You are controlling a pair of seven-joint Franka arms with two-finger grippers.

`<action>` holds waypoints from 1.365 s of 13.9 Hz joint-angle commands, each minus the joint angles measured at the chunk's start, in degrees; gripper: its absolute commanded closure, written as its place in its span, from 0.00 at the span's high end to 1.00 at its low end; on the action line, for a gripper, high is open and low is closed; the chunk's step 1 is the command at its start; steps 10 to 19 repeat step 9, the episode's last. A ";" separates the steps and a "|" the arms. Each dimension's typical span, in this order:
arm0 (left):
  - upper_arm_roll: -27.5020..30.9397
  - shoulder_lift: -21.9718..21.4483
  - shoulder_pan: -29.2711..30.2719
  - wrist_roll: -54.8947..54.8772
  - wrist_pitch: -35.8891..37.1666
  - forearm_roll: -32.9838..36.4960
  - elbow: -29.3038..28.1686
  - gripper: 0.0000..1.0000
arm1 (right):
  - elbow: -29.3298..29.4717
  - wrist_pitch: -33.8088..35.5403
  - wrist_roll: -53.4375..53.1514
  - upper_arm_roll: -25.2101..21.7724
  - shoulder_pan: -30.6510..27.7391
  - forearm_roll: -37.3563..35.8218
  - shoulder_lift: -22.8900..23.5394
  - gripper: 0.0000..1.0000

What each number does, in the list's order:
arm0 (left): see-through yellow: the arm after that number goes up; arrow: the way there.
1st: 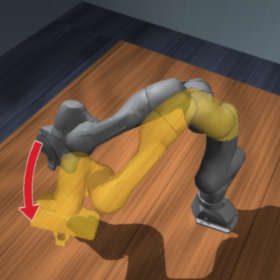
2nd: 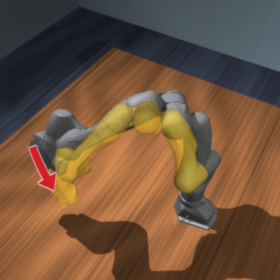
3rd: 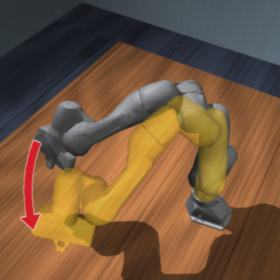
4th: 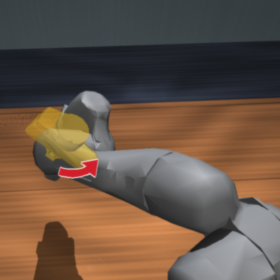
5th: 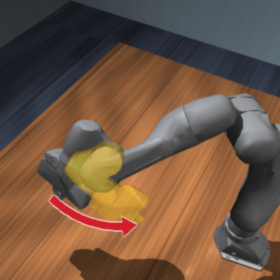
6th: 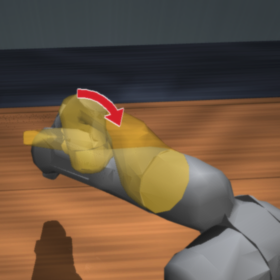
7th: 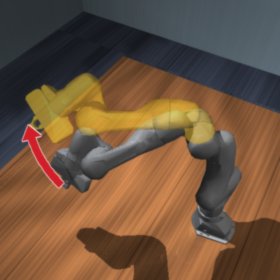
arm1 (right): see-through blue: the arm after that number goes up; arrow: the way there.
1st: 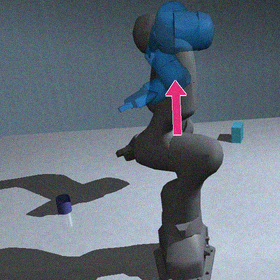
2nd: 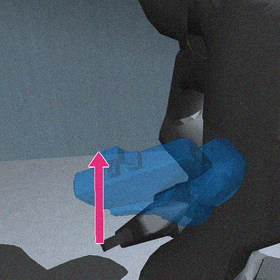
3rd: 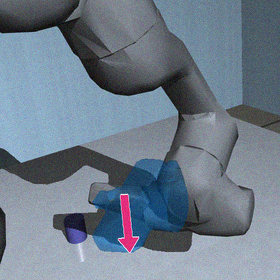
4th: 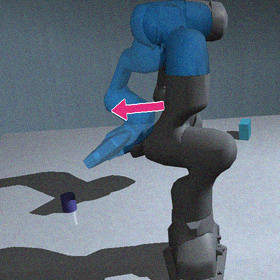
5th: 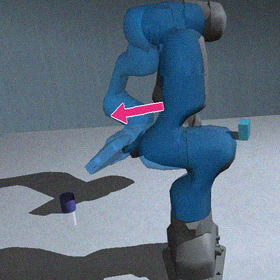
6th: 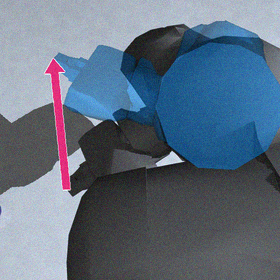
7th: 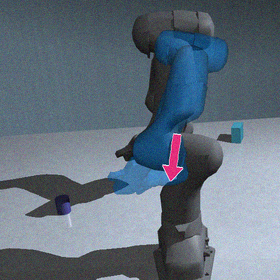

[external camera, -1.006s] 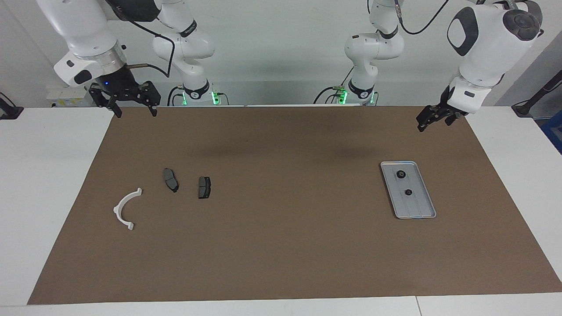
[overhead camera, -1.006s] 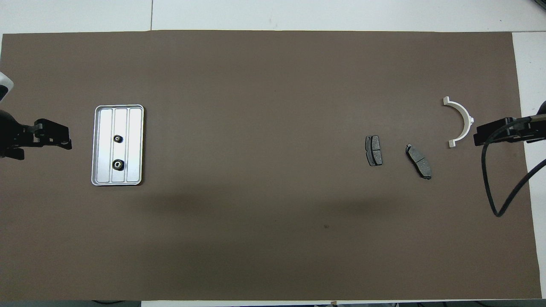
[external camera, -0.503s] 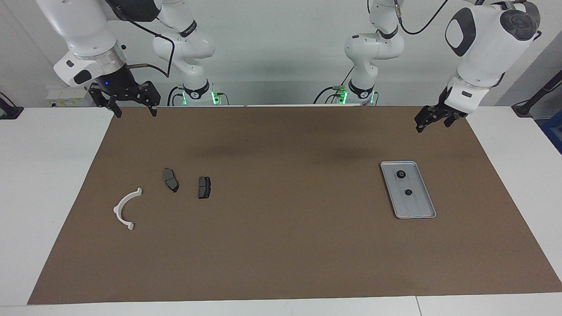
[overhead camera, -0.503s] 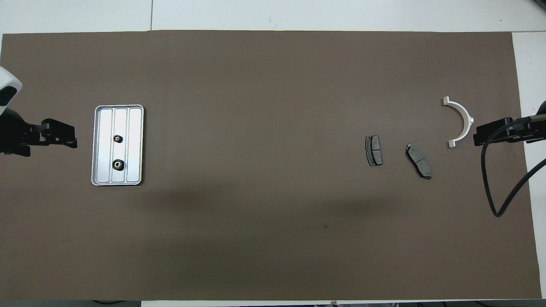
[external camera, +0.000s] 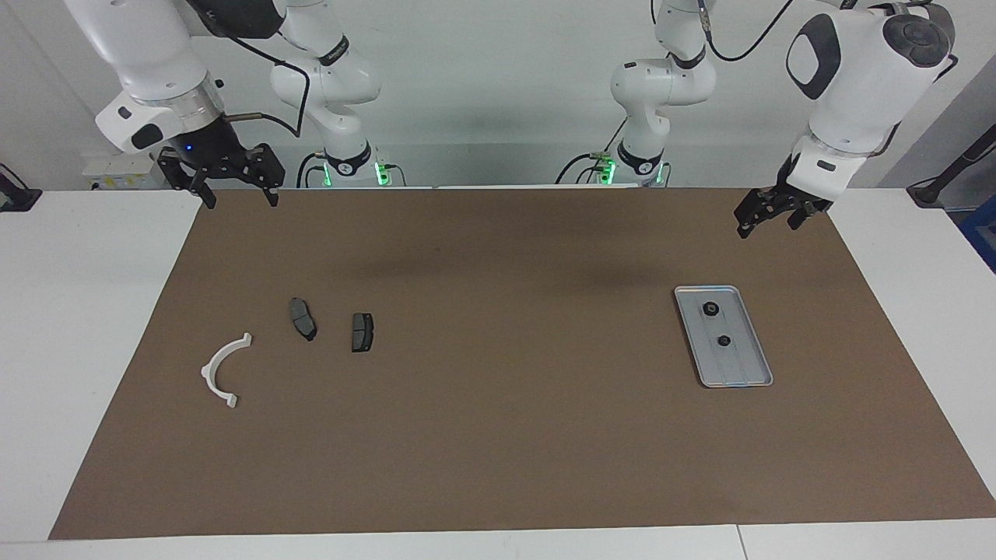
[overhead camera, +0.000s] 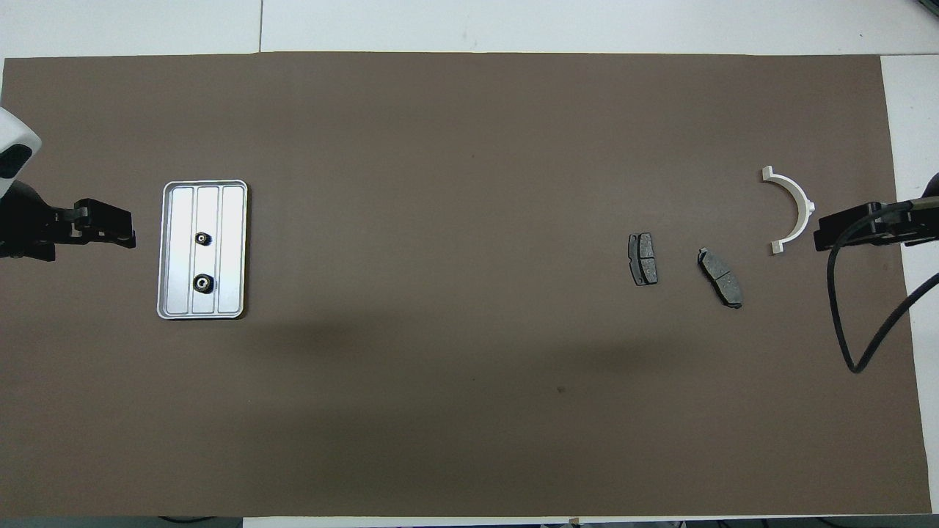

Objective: Pick bearing gear from pile to tray

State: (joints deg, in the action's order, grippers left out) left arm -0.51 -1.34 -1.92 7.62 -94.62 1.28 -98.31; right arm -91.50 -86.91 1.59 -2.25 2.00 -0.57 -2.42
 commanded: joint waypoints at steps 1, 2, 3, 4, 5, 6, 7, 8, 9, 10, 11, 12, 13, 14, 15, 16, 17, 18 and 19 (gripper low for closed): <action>0.15 -0.06 -0.02 -1.29 -0.66 -0.40 0.49 1.00 | -1.58 -0.45 -0.71 0.05 -0.07 1.10 -1.36 1.00; 0.15 -0.24 -0.11 -1.20 -0.40 -0.31 0.92 1.00 | -1.58 -0.45 -0.71 0.05 -0.07 1.10 -1.36 1.00; 0.15 -0.24 -0.11 -1.20 0.30 -0.31 1.62 1.00 | -1.58 -0.45 -0.71 0.05 -0.07 1.10 -1.36 1.00; 0.15 -0.24 -0.11 -1.20 0.57 -0.31 1.72 1.00 | -1.58 -0.45 -0.71 0.05 -0.07 1.10 -1.36 1.00; 0.07 -0.33 -0.11 -1.20 0.49 -0.31 1.81 1.00 | -1.58 -0.45 -0.71 0.05 -0.07 1.10 -1.36 1.00; 0.07 -0.33 -0.11 -1.20 0.48 -0.31 1.72 1.00 | -1.58 -0.45 -0.71 0.05 -0.07 1.10 -1.36 1.00; 0.07 -0.33 -0.11 -1.20 0.40 -0.31 1.72 1.00 | -1.58 -0.45 -0.71 0.05 -0.07 1.10 -1.36 1.00; 0.07 -0.33 -0.11 -1.20 0.40 -0.31 1.72 1.00 | -1.58 -0.45 -0.71 0.05 -0.07 1.10 -1.36 1.00; 0.07 -0.33 -0.11 -1.20 0.22 -0.31 1.72 1.00 | -1.58 -0.45 -0.71 0.05 -0.07 1.10 -1.36 1.00; 0.07 -0.33 -0.11 -1.20 0.22 -0.31 1.72 1.00 | -1.58 -0.45 -0.71 0.05 -0.07 1.10 -1.36 1.00; 0.07 -0.33 -0.11 -1.20 0.22 -0.31 1.72 1.00 | -1.58 -0.45 -0.71 0.05 -0.07 1.10 -1.36 1.00; 0.07 -0.33 -0.11 -1.20 0.22 -0.31 1.72 1.00 | -1.58 -0.45 -0.71 0.05 -0.07 1.10 -1.36 1.00; 0.07 -0.33 -0.11 -1.20 0.22 -0.31 1.72 1.00 | -1.58 -0.45 -0.71 0.05 -0.07 1.10 -1.36 1.00; 0.07 -0.33 -0.11 -1.20 0.22 -0.31 1.72 1.00 | -1.58 -0.45 -0.71 0.05 -0.07 1.10 -1.36 1.00; 0.07 -0.33 -0.11 -1.20 0.22 -0.31 1.72 1.00 | -1.58 -0.45 -0.71 0.05 -0.07 1.10 -1.36 1.00; 0.07 -0.33 -0.11 -1.20 0.22 -0.31 1.72 1.00 | -1.58 -0.45 -0.71 0.05 -0.07 1.10 -1.36 1.00; 0.07 -0.33 -0.11 -1.20 0.22 -0.31 1.72 1.00 | -1.58 -0.45 -0.71 0.05 -0.07 1.10 -1.36 1.00; 0.07 -0.33 -0.11 -1.20 0.22 -0.31 1.72 1.00 | -1.58 -0.45 -0.71 0.05 -0.07 1.10 -1.36 1.00; 0.07 -0.33 -0.11 -1.20 0.22 -0.31 1.72 1.00 | -1.58 -0.45 -0.71 0.05 -0.07 1.10 -1.36 1.00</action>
